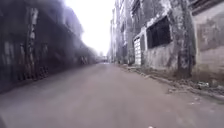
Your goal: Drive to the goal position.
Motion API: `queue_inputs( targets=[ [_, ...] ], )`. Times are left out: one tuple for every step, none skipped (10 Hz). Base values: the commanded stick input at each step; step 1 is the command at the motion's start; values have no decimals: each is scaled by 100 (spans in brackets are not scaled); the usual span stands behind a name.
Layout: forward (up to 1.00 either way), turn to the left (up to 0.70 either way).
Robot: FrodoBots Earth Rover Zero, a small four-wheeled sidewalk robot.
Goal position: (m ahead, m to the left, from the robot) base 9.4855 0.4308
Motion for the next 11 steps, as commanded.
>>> queue_inputs(
  targets=[
    [50,1],
    [50,1],
    [50,1],
    [50,1],
    [50,1],
    [50,1],
    [50,1],
    [50,1],
    [50,1],
    [50,1],
    [50,1]
  ],
)
